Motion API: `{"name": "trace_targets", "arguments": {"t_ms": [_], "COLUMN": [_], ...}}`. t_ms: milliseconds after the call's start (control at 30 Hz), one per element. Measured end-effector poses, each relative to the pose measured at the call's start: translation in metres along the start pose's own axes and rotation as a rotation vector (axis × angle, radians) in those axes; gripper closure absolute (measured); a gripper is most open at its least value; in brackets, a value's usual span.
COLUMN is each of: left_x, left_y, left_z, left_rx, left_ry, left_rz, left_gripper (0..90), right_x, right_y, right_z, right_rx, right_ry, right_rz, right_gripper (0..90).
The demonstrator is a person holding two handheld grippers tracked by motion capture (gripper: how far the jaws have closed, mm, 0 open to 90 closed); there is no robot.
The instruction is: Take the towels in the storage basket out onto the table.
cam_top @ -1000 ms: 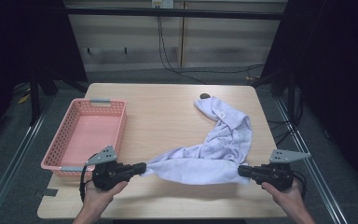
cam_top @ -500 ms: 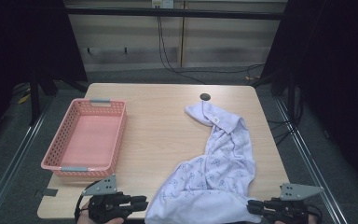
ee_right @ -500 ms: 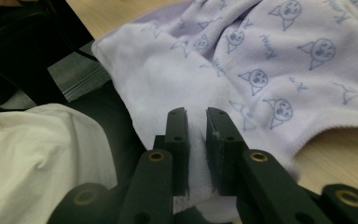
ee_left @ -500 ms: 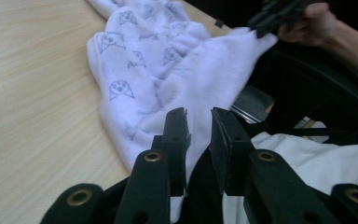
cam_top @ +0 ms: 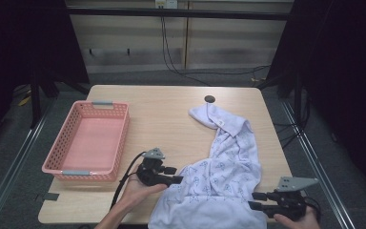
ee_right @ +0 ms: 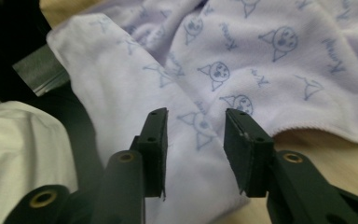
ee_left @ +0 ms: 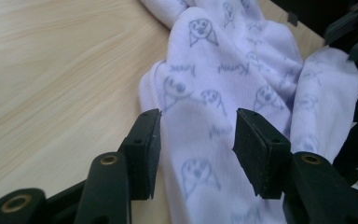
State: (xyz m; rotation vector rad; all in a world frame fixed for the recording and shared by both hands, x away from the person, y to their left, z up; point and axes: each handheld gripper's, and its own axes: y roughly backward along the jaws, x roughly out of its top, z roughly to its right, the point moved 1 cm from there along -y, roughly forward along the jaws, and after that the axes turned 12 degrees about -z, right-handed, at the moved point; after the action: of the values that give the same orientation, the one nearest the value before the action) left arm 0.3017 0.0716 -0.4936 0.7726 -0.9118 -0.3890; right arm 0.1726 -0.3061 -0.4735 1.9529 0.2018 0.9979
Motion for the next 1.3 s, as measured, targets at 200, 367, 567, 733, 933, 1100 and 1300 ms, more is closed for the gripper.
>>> {"name": "trace_targets", "arguments": {"t_ms": [200, 367, 567, 733, 933, 1100, 1300], "left_x": [-0.004, -0.021, -0.046, -0.082, -0.104, -0.081, -0.038], "left_y": [-0.009, 0.025, 0.049, 0.069, 0.082, 0.078, 0.039], "left_z": [-0.007, -0.01, -0.002, 0.025, 0.038, 0.027, 0.002], "left_rx": [0.016, 0.018, 0.001, -0.049, -0.063, -0.058, 0.008], "left_ry": [0.002, 0.037, 0.039, 0.033, 0.024, 0.01, 0.072], "left_rz": [-0.032, 0.014, 0.03, 0.004, 0.02, 0.072, 0.07], "left_gripper": [89.6, 90.0, 90.0, 90.0, 89.9, 80.3, 66.8], "right_x": [0.017, 0.016, 0.003, -0.006, 0.001, 0.029, 0.038], "right_y": [-0.032, -0.032, -0.01, 0.003, -0.002, -0.016, -0.046], "right_z": [0.006, -0.005, -0.027, -0.036, -0.024, 0.005, 0.026], "right_rx": [0.03, 0.052, 0.114, 0.117, 0.036, -0.045, -0.088], "right_ry": [0.045, 0.077, 0.091, 0.088, 0.04, 0.028, 0.021], "right_rz": [-0.108, -0.095, -0.064, -0.038, -0.019, -0.031, -0.134], "right_gripper": [59.8, 87.4, 87.9, 75.3, 62.5, 58.6, 58.8]}}
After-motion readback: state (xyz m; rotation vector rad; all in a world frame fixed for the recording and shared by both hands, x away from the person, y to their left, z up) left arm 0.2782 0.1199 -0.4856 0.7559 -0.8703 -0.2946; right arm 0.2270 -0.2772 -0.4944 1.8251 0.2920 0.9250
